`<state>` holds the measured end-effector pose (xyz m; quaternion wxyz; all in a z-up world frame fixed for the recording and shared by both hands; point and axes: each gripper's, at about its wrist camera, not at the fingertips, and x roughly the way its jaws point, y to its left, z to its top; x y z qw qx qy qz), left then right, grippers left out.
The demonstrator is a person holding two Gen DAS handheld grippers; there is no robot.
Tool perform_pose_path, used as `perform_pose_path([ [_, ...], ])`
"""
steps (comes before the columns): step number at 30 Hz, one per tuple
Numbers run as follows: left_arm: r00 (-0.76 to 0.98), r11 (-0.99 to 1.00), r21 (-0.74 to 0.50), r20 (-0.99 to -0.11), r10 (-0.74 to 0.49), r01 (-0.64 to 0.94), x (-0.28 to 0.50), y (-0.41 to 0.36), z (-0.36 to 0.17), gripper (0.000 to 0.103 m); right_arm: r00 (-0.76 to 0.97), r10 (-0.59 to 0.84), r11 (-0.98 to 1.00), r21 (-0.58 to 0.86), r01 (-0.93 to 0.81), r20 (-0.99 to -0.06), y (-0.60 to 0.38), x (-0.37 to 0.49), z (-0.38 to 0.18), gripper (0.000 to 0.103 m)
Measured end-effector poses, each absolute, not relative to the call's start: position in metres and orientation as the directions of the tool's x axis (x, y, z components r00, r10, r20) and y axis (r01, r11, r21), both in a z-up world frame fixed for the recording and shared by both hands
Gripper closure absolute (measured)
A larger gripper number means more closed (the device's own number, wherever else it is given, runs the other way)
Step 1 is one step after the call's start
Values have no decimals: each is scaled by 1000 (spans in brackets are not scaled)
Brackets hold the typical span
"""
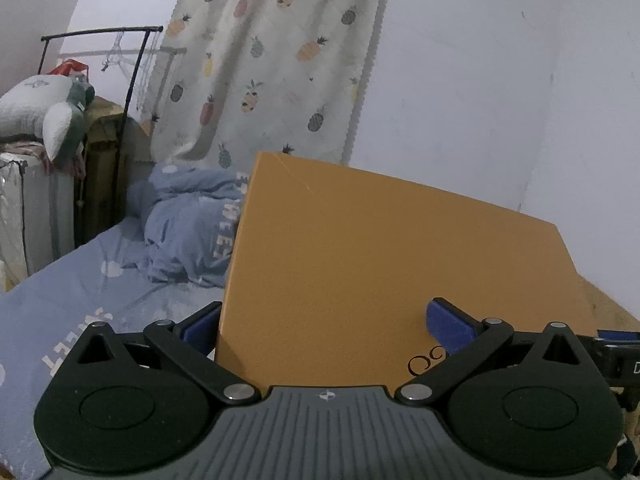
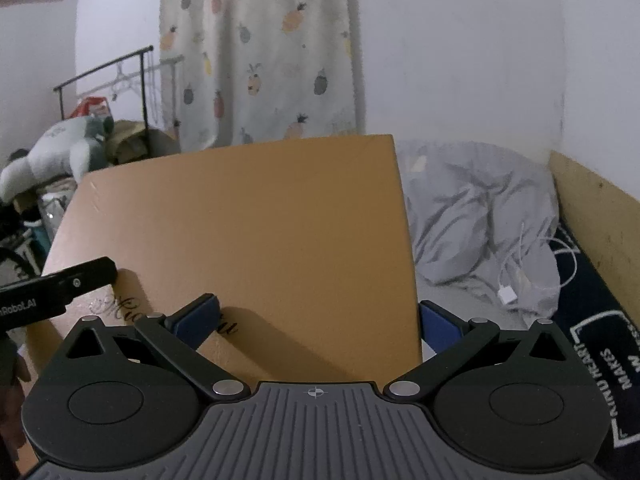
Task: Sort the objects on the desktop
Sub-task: 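Lift the orange lid upright with both grippers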
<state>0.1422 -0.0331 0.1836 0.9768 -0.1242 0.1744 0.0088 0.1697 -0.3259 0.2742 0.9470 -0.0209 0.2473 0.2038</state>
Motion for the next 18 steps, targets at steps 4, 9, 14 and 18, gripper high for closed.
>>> perform_pose_path([
  [4,930,972,-230,-365,-33,-56,138,-38,174,0,785,371,919,74,-387,-496,-331,160,261,0],
  [9,916,971,-233,-398,-52,-46,130,-46,159,0,773,358,924,77,-375,-524,-338,148,242,0],
  [14,899,973,-229,-431,-74,-29,124,-54,147,0,758,344,929,84,-360,-554,-347,138,222,0],
  [18,888,974,-224,-451,-89,-16,118,-64,138,0,748,332,934,92,-344,-574,-356,131,209,0],
])
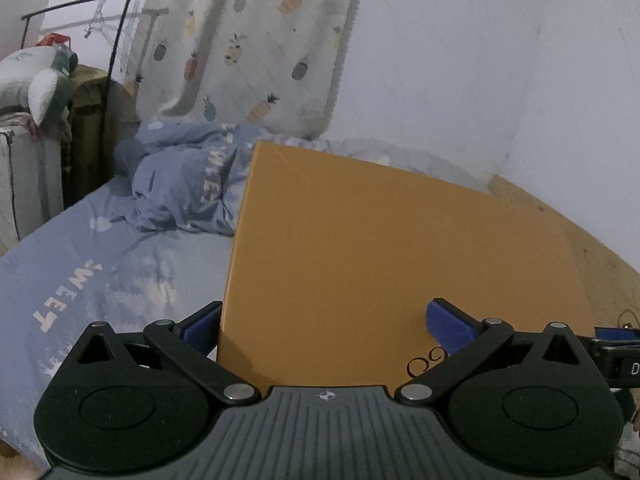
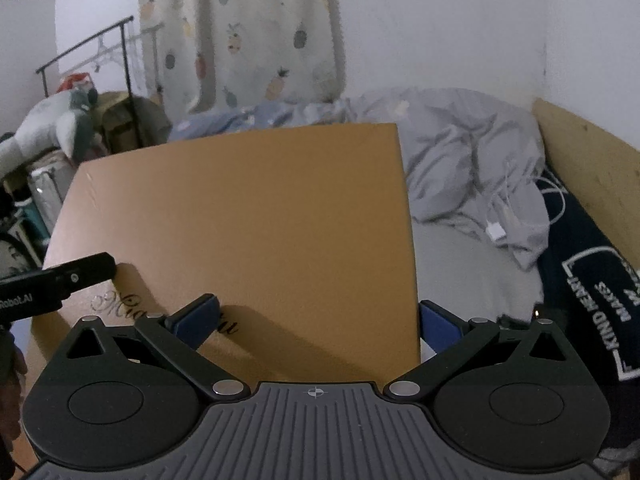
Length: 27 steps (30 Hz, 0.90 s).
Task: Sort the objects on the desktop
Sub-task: 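Lower the orange lid with both grippers onto the open box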
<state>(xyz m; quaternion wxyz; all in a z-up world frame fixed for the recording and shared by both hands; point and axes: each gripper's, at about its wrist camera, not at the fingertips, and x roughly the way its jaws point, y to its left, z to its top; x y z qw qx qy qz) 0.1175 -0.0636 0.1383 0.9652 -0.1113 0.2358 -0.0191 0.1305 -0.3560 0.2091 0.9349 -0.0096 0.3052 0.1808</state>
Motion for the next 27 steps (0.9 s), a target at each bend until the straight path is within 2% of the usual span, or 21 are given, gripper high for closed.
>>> perform_pose_path([
  [27,760,974,-225,-631,-154,11,103,-86,54,0,618,264,957,121,-264,-740,-379,111,102,0],
])
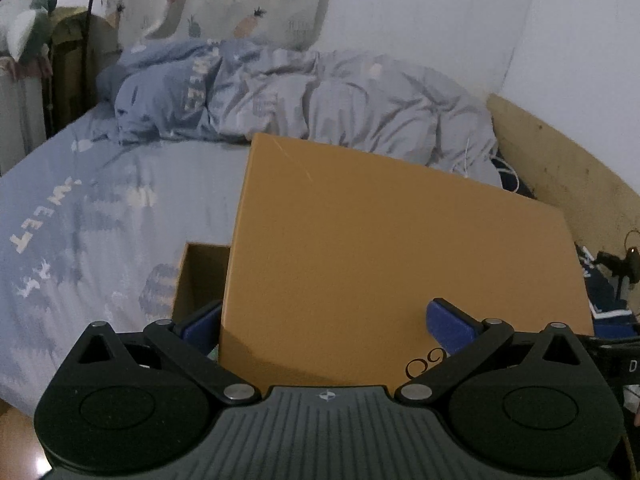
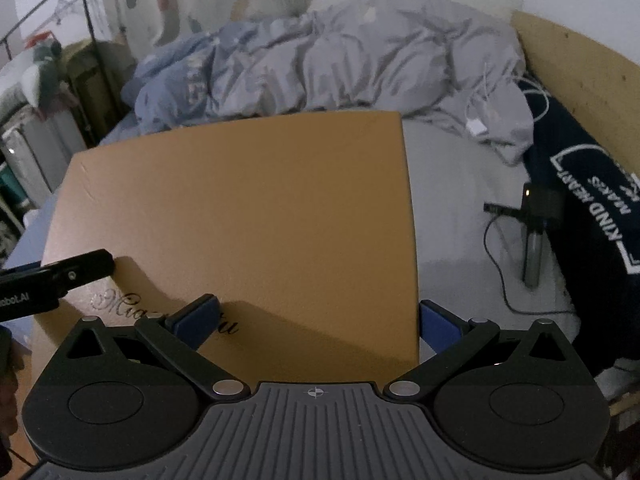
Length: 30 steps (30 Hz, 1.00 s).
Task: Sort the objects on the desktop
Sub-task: 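Lower the orange lid with both grippers onto the open box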
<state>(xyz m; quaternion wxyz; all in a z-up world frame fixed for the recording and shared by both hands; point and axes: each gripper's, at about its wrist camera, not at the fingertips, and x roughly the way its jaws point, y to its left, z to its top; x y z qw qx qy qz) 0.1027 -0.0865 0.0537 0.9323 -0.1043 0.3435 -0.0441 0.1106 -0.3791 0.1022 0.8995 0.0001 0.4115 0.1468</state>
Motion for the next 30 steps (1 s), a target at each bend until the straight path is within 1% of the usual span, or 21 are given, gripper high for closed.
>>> perform_pose_path([
  [17,686,974,-223,-715,-139,-35,121,-64,8,0,521,267,952,137,-275,-811,-354,135,47,0],
  [30,656,974,-213,-747,-109,-80,145,-42,-9,0,467,283,943,153,-297,-837,-322,170,25,0],
])
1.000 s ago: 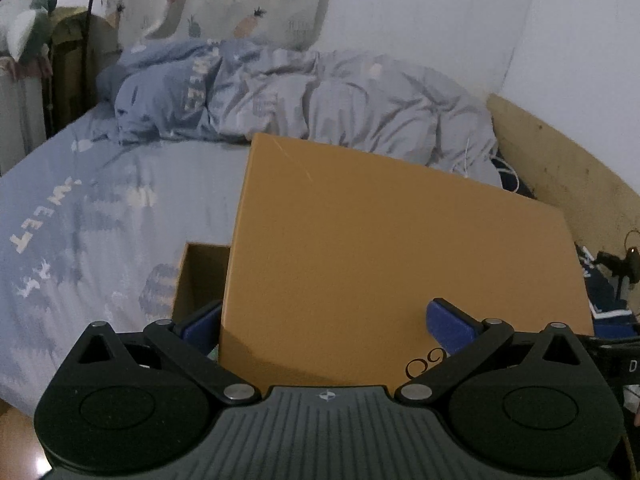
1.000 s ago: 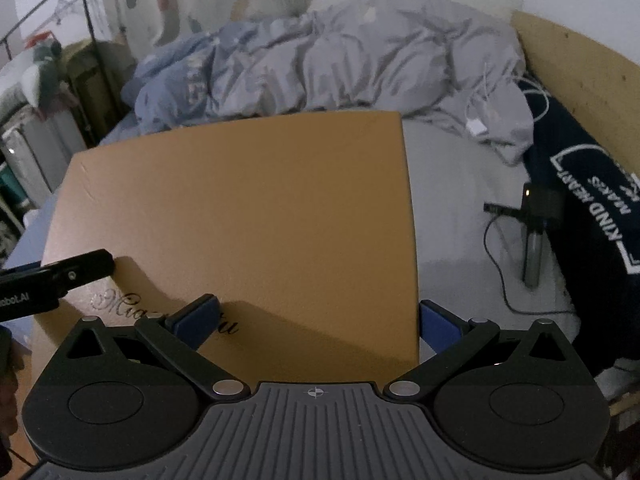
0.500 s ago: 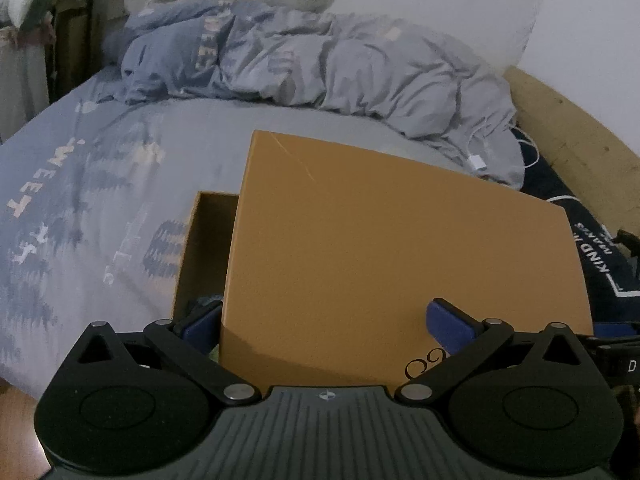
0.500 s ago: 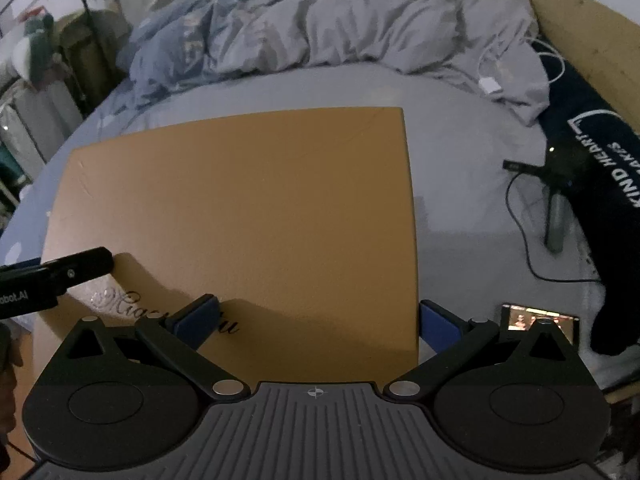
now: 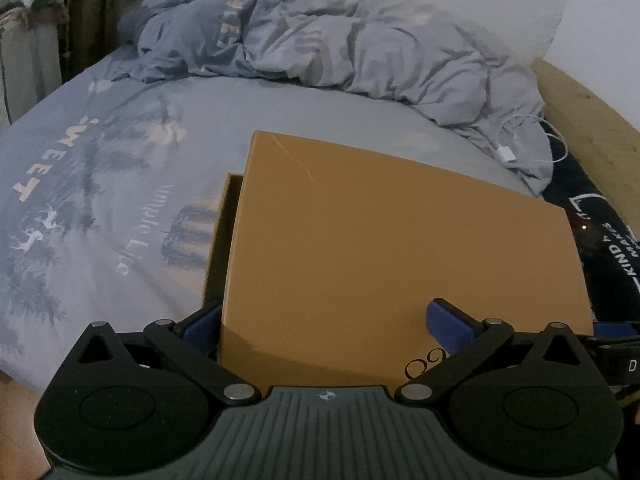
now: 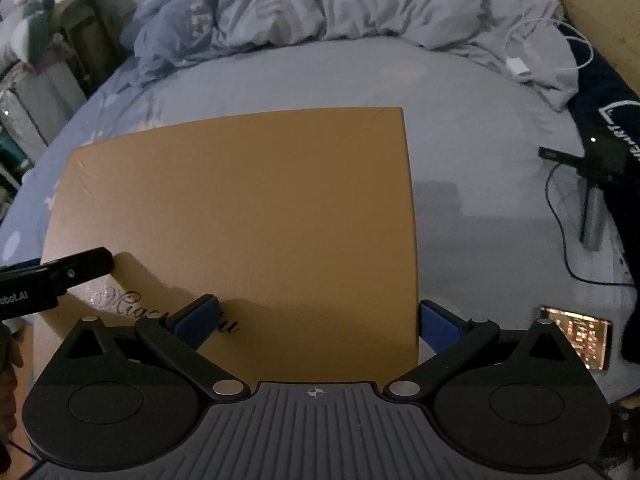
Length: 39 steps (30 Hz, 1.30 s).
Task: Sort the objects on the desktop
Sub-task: 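Lower the orange lid with both grippers onto the open box, then press the orange lid flat onto the box with both grippers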
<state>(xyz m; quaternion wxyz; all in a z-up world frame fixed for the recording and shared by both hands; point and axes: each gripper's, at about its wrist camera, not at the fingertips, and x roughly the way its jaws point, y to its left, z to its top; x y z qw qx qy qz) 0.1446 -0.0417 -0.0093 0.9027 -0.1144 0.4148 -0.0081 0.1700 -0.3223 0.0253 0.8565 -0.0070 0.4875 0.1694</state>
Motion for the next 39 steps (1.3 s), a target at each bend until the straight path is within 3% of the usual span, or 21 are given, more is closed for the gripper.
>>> perform_pose_path([
  [39,593,970,-210,-799,-99,-122,210,-1,-44,0,395,278,935,153,-319,-876,-266,250,-13,0],
])
